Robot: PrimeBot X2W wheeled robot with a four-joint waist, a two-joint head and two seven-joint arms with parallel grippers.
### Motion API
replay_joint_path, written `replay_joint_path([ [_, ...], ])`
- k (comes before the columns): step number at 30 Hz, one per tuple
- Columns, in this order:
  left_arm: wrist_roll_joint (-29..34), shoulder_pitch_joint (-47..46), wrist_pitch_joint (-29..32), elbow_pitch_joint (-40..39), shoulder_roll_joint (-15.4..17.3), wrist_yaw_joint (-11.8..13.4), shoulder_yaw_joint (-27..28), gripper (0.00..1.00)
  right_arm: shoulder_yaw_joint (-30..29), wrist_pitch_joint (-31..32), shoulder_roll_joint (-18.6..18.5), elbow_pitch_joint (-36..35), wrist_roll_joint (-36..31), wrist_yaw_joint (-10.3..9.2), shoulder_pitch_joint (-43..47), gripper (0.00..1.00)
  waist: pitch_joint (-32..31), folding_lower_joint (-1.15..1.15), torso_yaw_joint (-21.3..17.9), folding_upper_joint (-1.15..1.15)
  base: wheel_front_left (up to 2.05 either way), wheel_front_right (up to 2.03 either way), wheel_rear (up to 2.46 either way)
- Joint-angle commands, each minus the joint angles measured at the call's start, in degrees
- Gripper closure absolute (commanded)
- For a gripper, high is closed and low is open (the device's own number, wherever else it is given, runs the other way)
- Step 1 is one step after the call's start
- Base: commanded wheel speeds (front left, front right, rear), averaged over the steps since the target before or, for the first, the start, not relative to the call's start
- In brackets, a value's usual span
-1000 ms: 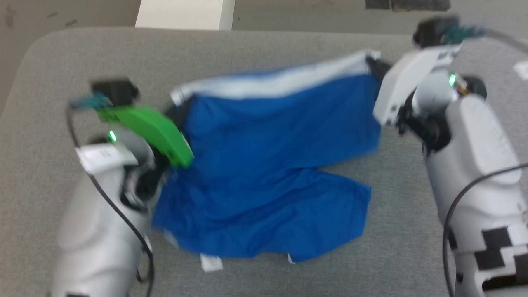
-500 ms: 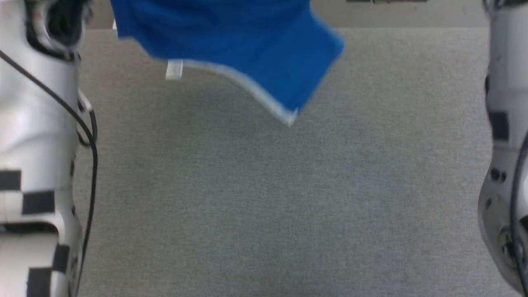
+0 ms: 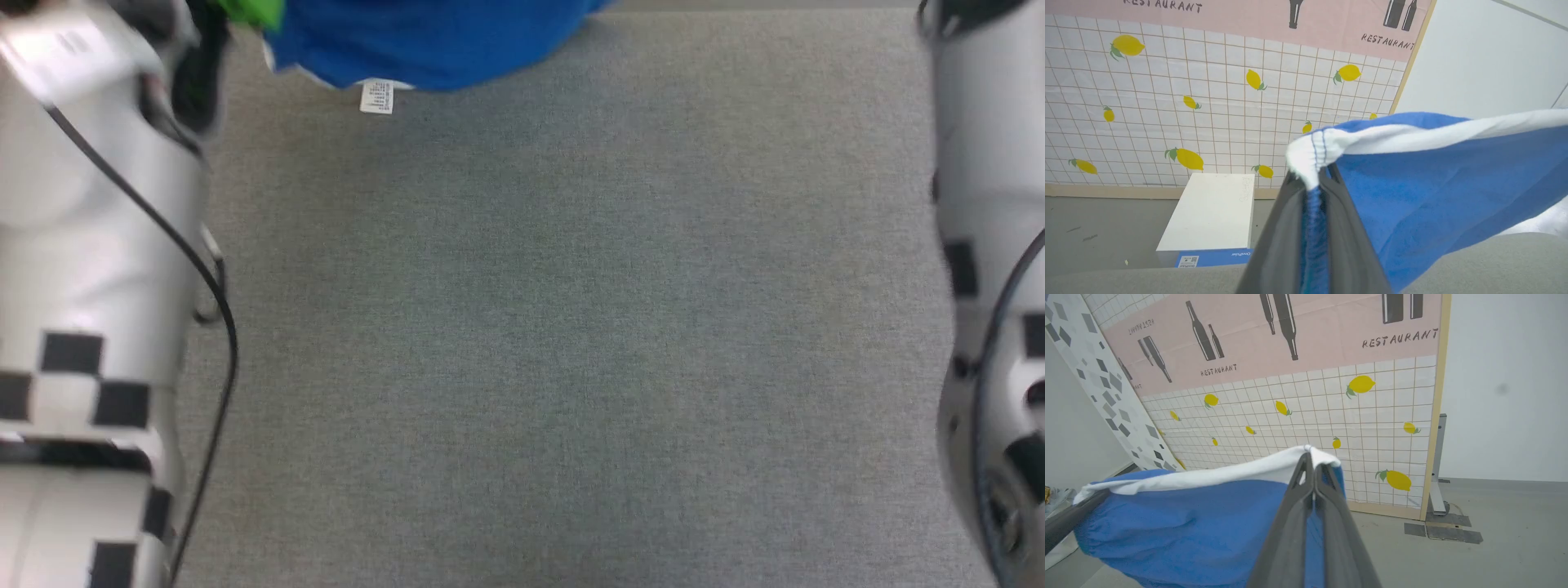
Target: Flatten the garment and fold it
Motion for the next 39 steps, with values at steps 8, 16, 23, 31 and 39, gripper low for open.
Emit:
replay_joint_path([
  [8,-5.04,17.05,-6.34,-5.32,-1.08,-0.85,-5.03,1.0,1.35,2.39,-0.65,-13.78,5.36,-0.09,21.93,1.0,-5.87,0.0,1.13,0.0,0.0,0.0,0.0],
  [16,-9.59,38.85,-9.14,-13.51,-0.63,-0.31,-7.19,1.0,-3.98,13.44,-1.6,-33.35,8.2,-0.09,52.18,1.0,-12.52,0.0,1.76,0.0,0.0,0.0,0.0],
  [23,-11.72,54.46,-6.13,-18.11,0.52,3.35,-8.22,1.0,-9.2,23.86,-0.48,-44.24,11.64,-0.09,73.47,1.0,-16.33,0.0,1.49,0.0,0.0,0.0,0.0],
  [31,-14.04,65.82,2.69,-24.23,4.23,9.04,-8.76,1.0,-9.48,35.27,-0.13,-52.07,16.09,-0.09,85.85,1.0,-18.46,0.0,0.49,0.0,0.0,0.0,0.0],
  [39,-18.67,71.21,9.24,-34.48,6.49,12.82,-6.61,1.0,-10.91,44.59,-0.06,-59.47,22.6,-0.09,89.99,1.0,-18.61,0.0,0.29,0.0,0.0,0.0,0.0],
])
